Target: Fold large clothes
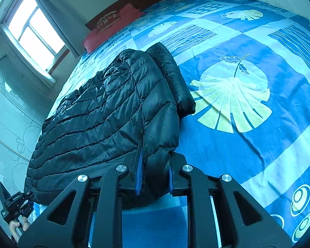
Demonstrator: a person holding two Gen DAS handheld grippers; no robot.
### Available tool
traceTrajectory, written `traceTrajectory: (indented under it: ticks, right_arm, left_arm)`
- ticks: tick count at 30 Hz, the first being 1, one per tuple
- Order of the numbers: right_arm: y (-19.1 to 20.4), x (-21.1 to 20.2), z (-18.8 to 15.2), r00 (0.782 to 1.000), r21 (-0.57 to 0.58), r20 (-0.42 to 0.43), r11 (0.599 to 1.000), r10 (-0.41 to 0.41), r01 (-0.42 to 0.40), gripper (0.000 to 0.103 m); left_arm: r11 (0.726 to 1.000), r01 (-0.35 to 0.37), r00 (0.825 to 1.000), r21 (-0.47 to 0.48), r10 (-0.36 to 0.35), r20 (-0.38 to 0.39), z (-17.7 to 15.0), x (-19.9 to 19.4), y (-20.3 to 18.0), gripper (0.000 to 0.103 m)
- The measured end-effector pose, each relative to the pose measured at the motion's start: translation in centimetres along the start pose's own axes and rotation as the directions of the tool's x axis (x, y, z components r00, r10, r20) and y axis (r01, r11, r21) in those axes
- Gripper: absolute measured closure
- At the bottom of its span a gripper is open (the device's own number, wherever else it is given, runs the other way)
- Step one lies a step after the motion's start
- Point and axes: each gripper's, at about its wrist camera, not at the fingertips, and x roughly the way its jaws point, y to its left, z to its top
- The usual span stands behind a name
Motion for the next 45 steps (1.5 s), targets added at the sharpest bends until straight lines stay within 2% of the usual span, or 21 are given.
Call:
traceTrajectory:
  ticks: [1,3,7,11,14,18,20,21,24,26,29,33,37,39,45]
  right_arm:
    - [0.0,0.0,0.1,1.000,0.002,-0.001,1.000,-0.011,0.011,0.079]
    - [-0.3,0.0,0.4,0.999,0.006,-0.006,0.999,-0.035,0.036,0.068]
    - [-0.4,-0.9,0.3,0.998,0.001,0.000,0.998,-0.057,0.057,0.062]
    - [-0.4,-2.4,0.1,0.995,-0.022,0.008,0.995,-0.098,0.098,0.057]
    - [-0.5,-3.8,0.2,0.986,-0.048,0.030,0.985,-0.163,0.164,0.055]
    - [-0.2,-5.0,0.4,0.970,-0.079,0.059,0.967,-0.236,0.241,0.055]
    - [0.4,-5.2,0.6,0.967,-0.098,0.068,0.963,-0.246,0.252,0.055]
    - [1.0,-5.1,0.7,0.966,-0.113,0.073,0.961,-0.246,0.253,0.055]
    - [3.4,-4.6,1.1,0.974,-0.162,0.079,0.961,-0.213,0.223,0.055]
    - [5.3,-3.9,1.3,0.980,-0.199,0.077,0.960,-0.185,0.197,0.055]
    - [9.1,-1.7,1.7,0.993,-0.259,0.034,0.959,-0.110,0.116,0.055]
    - [15.1,2.8,2.4,0.997,-0.365,-0.031,0.930,-0.064,0.049,0.057]
    - [19.8,6.0,3.3,0.998,-0.407,-0.042,0.913,-0.039,0.019,0.057]
    - [21.7,7.5,3.7,0.998,-0.421,-0.048,0.907,-0.028,0.005,0.057]
    - [24.3,11.5,2.7,0.995,-0.478,-0.072,0.878,-0.066,0.024,0.057]
  left_arm:
    - [1.000,-0.003,1.000,0.002,0.003,-0.001,0.1,0.0,0.0,0.078]
    - [0.999,-0.036,0.999,0.019,0.036,-0.006,0.2,0.0,-0.1,0.071]
    - [0.996,-0.084,0.996,0.039,0.084,-0.005,0.2,-0.5,-0.2,0.058]
    - [0.988,-0.132,0.991,0.081,0.132,0.002,0.0,-1.6,-0.3,0.052]
    - [0.974,-0.185,0.983,0.129,0.184,0.020,-0.1,-2.7,-0.3,0.046]
    - [0.949,-0.267,0.963,0.168,0.258,0.072,0.1,-4.4,0.1,0.045]
    - [0.939,-0.296,0.954,0.174,0.282,0.098,0.5,-5.1,0.2,0.041]
    - [0.937,-0.305,0.951,0.173,0.289,0.109,0.7,-5.3,0.3,0.036]
    - [0.936,-0.308,0.948,0.174,0.287,0.134,1.8,-5.6,0.1,0.035]
    - [0.940,-0.285,0.955,0.186,0.264,0.133,2.8,-5.3,-0.3,0.034]
    - [0.934,-0.271,0.961,0.234,0.248,0.123,4.3,-4.0,-1.5,0.034]
    - [0.916,-0.271,0.962,0.294,0.254,0.096,6.4,-1.4,-2.9,0.034]
    - [0.911,-0.283,0.959,0.301,0.272,0.080,8.3,0.5,-3.3,0.034]
    - [0.918,-0.273,0.962,0.288,0.267,0.060,9.1,1.4,-3.2,0.034]
    - [0.909,-0.285,0.957,0.305,0.284,0.049,10.1,3.3,-3.4,0.034]
